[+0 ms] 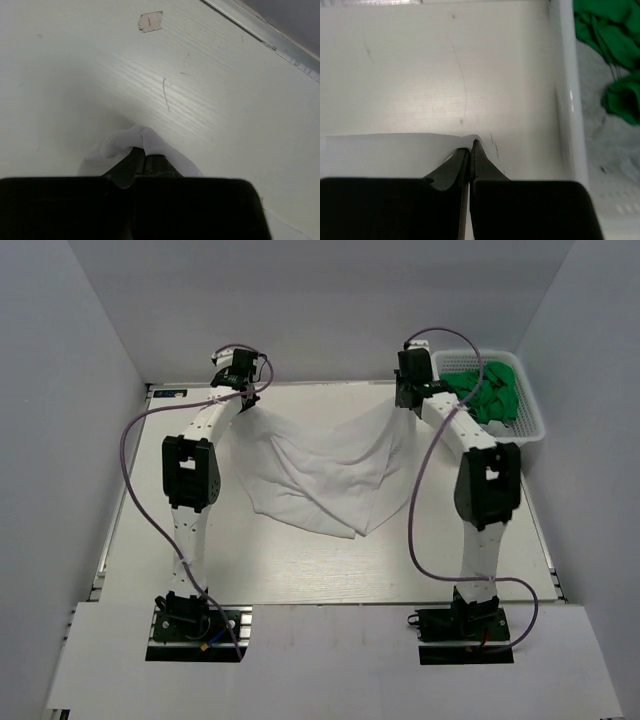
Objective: Fold and stack the t-shirts
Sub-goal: Flatten out the tshirt
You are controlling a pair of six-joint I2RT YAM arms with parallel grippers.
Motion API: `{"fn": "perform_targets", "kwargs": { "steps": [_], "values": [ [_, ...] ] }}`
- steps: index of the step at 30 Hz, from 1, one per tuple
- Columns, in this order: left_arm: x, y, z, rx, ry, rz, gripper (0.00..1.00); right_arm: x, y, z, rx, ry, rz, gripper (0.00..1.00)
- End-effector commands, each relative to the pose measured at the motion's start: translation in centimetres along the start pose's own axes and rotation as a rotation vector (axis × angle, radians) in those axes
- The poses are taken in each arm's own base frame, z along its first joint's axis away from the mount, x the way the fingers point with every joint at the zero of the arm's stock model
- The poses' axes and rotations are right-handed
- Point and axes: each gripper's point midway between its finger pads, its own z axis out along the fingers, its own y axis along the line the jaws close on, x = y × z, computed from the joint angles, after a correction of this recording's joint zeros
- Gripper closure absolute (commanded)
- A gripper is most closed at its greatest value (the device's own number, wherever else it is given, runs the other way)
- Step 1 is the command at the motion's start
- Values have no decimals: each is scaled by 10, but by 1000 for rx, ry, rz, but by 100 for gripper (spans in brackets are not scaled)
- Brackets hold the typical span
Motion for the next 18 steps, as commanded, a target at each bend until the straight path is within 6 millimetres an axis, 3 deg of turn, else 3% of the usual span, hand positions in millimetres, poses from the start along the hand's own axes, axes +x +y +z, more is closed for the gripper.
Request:
{"fn": "perform_targets", "kwargs": {
  "steps": [1, 2, 3, 4, 5, 6, 7, 8, 9, 10, 11, 12, 13, 15, 18],
  "values": [
    [-19, -25, 14, 161, 49, -25, 100, -26, 31, 49, -158, -4, -5, 100],
    [-17, -33, 18, 195, 55, -19, 100, -25, 33, 58, -182, 9, 0, 100],
    [-10, -31, 28, 210, 73, -15, 100, -58, 37, 51, -218, -49, 17, 100],
    [-9, -43, 29, 270, 68, -14, 100, -38, 41, 73, -231, 0, 11, 100],
    [-1, -37, 36, 275, 86, -17, 100, -45, 53, 69, -309, -12, 3, 84],
    [3, -39, 39, 292, 88, 0, 100, -40, 57, 71, -332, -6, -15, 59],
    [2, -41, 35, 312, 86, 7, 100, -42, 59, 66, -349, -11, -30, 26],
    [4, -42, 36, 325, 88, 18, 100, -30, 67, 63, -404, 21, -38, 10],
    [4, -42, 36, 325, 88, 18, 100, -41, 69, 46, -420, 0, -40, 10],
    [7, -42, 35, 327, 102, 21, 100, -40, 66, 41, -417, 5, -36, 10],
    [13, -39, 36, 318, 118, 26, 100, -21, 67, 41, -424, 52, -35, 10],
    [13, -39, 36, 318, 118, 26, 100, -36, 63, 19, -441, 18, -28, 10],
    [24, -34, 40, 304, 141, 34, 100, -24, 66, 15, -459, 53, -6, 10],
    [28, -33, 38, 308, 154, 36, 100, -20, 70, -11, -522, 65, -4, 10],
    [34, -25, 35, 281, 169, 32, 100, 7, 81, -33, -603, 144, -12, 10]
  ]
}}
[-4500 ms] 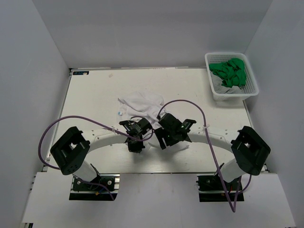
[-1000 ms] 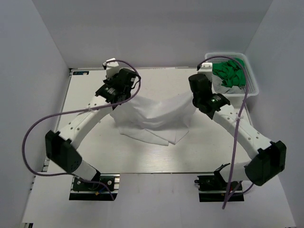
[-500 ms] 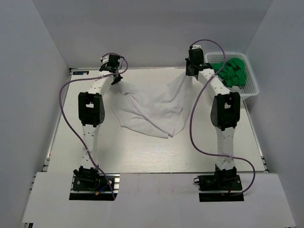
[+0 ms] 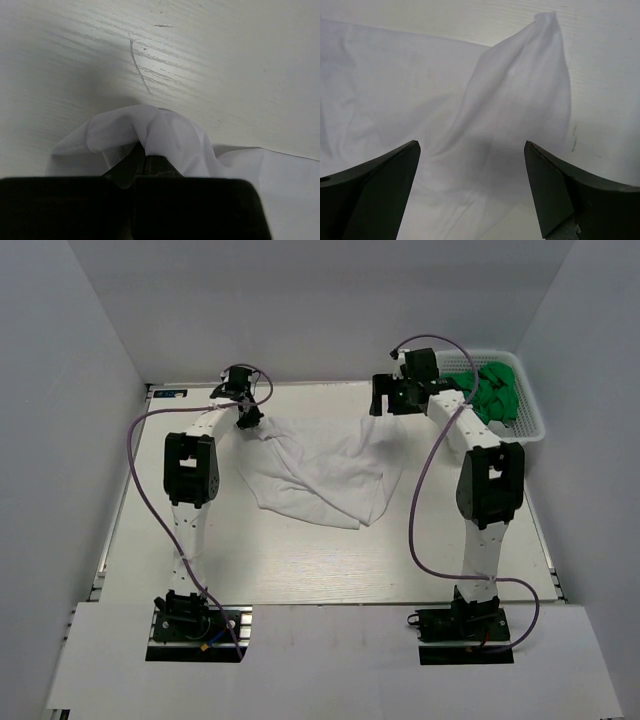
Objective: Fold and stack the t-shirts
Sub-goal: Flatten out the tshirt
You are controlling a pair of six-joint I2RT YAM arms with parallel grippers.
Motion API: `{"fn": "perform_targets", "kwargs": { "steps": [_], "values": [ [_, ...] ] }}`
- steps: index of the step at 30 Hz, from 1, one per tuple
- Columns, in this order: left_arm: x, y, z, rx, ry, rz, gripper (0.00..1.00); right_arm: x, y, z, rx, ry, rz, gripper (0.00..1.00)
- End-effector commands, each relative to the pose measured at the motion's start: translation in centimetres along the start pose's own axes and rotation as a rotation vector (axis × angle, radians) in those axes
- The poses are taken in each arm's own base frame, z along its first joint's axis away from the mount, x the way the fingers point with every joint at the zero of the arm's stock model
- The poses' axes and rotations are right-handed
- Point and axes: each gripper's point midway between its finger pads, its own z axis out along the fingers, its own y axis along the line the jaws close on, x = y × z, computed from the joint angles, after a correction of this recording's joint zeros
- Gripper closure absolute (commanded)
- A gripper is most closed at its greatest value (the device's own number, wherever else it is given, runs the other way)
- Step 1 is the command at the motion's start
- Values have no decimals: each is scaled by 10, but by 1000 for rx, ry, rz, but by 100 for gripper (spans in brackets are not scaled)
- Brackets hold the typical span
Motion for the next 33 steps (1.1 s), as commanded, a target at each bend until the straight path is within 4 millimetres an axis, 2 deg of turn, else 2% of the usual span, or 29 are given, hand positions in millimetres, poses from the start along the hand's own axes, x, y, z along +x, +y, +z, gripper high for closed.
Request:
{"fn": "perform_targets", "kwargs": {
  "steps": [1, 3, 4, 6, 7, 8, 9, 12, 15, 17, 26, 31, 33],
  "values": [
    [-23, -12, -36, 40, -51, -4, 100, 8, 39, -36, -156, 34, 12, 10],
    [-21, 2, -38, -12, -39, -7, 100, 36, 55, -42, -240, 123, 48, 10],
    [-18, 8, -39, -37, -33, -5, 100, 40, 61, -47, -263, 136, 73, 10],
    [-14, 12, -37, -55, -23, -2, 100, 69, 73, -49, -330, 201, 119, 10],
    [-14, 12, -37, -55, -22, -2, 100, 75, 76, -50, -343, 217, 136, 10],
    [-15, 20, -37, -74, -20, -7, 100, 85, 77, -52, -350, 239, 149, 10],
    [-18, 18, -41, -70, -28, -9, 100, 94, 76, -52, -344, 253, 163, 10],
    [-12, 27, -37, -86, -10, -12, 100, 115, 74, -52, -331, 299, 210, 10],
    [-15, 26, -41, -82, -18, -14, 100, 131, 76, -50, -348, 334, 249, 10],
    [-15, 26, -41, -82, -18, -14, 100, 139, 79, -48, -357, 343, 271, 10],
    [-12, 29, -40, -87, -9, 6, 100, 155, 67, -31, -304, 366, 302, 10],
    [-12, 29, -40, -87, -9, 6, 100, 152, 57, -18, -259, 348, 308, 10],
    [-12, 28, -37, -87, -9, 15, 100, 158, 51, -11, -229, 363, 305, 10]
  ]
}}
